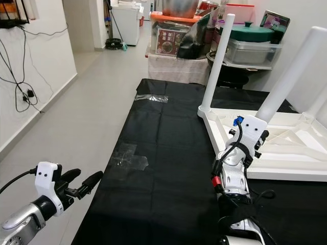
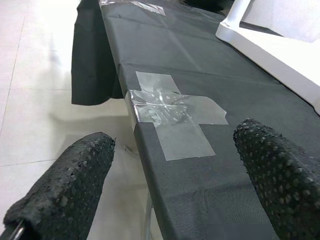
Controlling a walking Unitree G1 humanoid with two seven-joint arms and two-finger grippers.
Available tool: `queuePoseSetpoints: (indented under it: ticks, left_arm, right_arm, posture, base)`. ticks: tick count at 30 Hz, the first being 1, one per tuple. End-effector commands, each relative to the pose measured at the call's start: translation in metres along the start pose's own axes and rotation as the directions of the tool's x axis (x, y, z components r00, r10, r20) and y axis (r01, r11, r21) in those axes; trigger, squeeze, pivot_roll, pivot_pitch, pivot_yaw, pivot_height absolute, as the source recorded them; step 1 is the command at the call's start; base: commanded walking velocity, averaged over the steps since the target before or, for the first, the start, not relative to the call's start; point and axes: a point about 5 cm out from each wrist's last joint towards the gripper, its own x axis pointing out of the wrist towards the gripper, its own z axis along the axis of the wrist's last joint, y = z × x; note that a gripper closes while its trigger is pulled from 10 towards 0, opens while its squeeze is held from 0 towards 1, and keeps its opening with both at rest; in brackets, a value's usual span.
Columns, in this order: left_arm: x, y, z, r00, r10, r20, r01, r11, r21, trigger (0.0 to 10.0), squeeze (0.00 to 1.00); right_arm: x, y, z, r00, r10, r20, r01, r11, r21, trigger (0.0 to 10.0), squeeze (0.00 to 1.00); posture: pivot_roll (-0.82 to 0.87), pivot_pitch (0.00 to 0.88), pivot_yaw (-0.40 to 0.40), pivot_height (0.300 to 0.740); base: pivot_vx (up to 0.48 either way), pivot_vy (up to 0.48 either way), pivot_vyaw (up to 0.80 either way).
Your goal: Building children table
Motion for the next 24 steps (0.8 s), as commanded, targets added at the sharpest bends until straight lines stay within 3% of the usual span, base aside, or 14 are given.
queuePoseSetpoints:
  ticks: [1, 15, 24]
  left_arm:
    - [0.000, -0.001, -0.002, 1.000, -0.007, -0.012, 0.007, 1.000, 0.002, 10.0, 0.00]
    - [0.001, -0.002, -0.003, 1.000, -0.014, -0.016, 0.014, 1.000, 0.003, 10.0, 0.00]
    - [0.002, -0.003, -0.003, 1.000, -0.015, -0.018, 0.015, 1.000, 0.004, 10.0, 0.00]
  right_arm:
    - [-0.006, -0.003, -0.033, 0.995, 0.080, -0.065, -0.094, 0.965, -0.244, 10.0, 0.00]
    - [-0.003, 0.009, -0.014, 0.977, 0.208, -0.036, -0.211, 0.952, -0.221, 10.0, 0.00]
    - [-0.004, 0.012, -0.015, 0.970, 0.238, -0.051, -0.243, 0.945, -0.218, 10.0, 0.00]
  posture:
    - [0.06, 0.000, -0.075, 0.740]
    - [0.05, 0.000, -0.073, 0.740]
    - [0.05, 0.000, -0.075, 0.740]
  base:
    - [0.000, 0.000, 0.00]
    - [0.000, 0.000, 0.00]
    - [0.000, 0.000, 0.00]
